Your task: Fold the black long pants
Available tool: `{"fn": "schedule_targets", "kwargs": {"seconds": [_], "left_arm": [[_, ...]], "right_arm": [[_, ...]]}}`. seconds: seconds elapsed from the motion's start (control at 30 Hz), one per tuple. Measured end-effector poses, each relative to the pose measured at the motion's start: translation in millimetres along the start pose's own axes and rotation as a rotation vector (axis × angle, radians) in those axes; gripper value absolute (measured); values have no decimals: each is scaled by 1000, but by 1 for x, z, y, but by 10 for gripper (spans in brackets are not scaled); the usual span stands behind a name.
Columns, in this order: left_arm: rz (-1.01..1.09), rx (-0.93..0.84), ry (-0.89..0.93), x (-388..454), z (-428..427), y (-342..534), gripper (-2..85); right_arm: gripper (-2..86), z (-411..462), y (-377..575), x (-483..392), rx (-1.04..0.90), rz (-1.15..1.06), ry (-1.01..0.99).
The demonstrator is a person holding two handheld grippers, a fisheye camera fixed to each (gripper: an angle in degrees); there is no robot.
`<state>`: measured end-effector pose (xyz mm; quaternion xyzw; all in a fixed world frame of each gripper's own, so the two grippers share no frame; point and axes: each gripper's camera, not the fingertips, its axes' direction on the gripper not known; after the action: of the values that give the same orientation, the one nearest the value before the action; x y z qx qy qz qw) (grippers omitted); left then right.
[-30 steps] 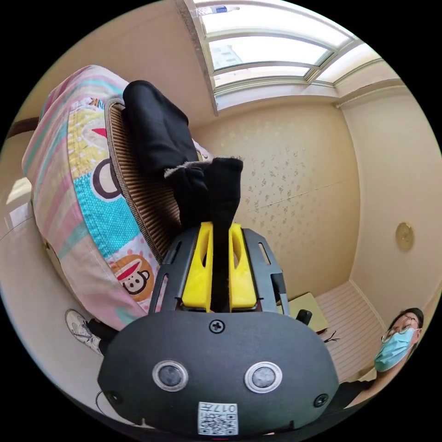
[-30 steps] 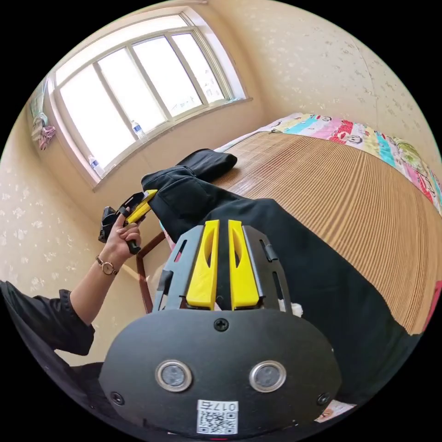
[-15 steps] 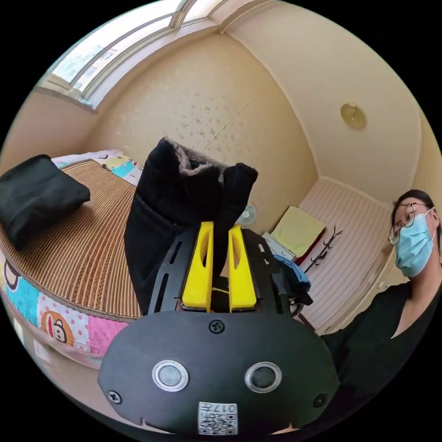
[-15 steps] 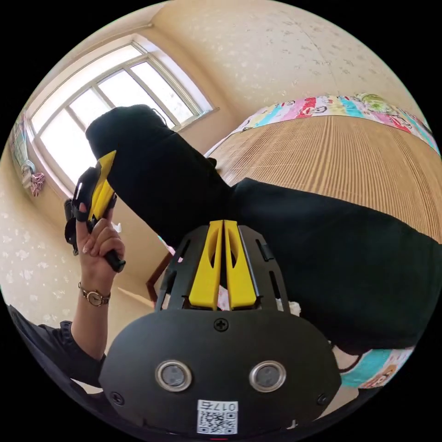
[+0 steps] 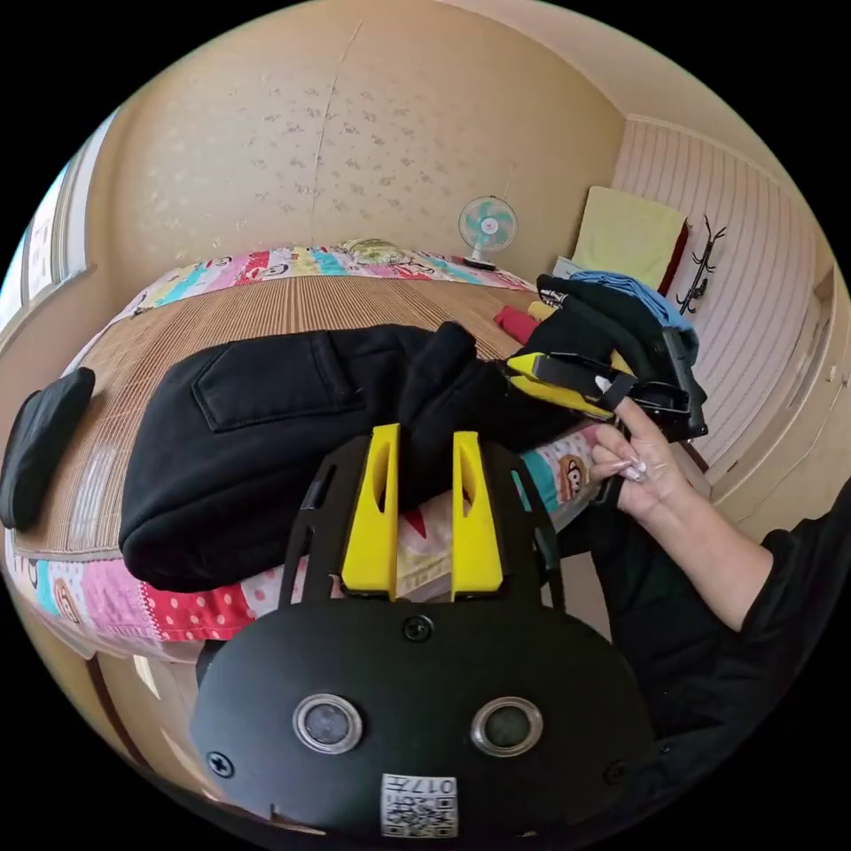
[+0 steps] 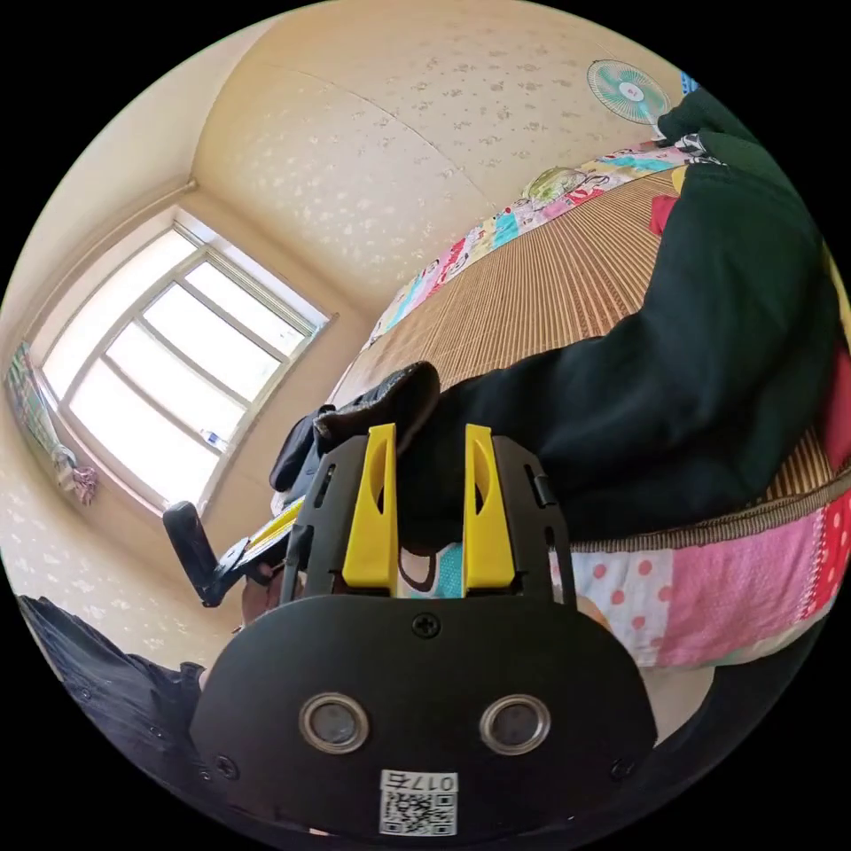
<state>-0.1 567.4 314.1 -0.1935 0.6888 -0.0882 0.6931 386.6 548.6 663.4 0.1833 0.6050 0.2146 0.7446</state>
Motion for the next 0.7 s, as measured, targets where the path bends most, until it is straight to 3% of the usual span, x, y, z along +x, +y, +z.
{"fn": "schedule_targets", "kwargs": {"seconds": [0.1,0.17,0.23,0.37,0.43,0.57,0.7], "left_arm": [[-117,97,185,-17,-18,13,113],[-193,124,206,-30,-23,21,113],[-305,131,126,-51,-28,31,123],[-469,186,-9,-87,-46,48,126],[-516,197,20,-108,-52,48,126],[-609,214,-84,-134,-61,46,109],[-823,410,-237,-158,-83,77,151]], "right_arm": [[117,-2,-12,-34,32,-77,-61],[115,7,-20,-66,14,-182,-73],[108,26,-21,-96,-30,-302,-11],[81,112,8,-88,-330,-366,327],[77,100,26,-77,-198,-378,269],[74,95,24,-84,-234,-339,272],[70,84,18,-89,-243,-305,242]]}}
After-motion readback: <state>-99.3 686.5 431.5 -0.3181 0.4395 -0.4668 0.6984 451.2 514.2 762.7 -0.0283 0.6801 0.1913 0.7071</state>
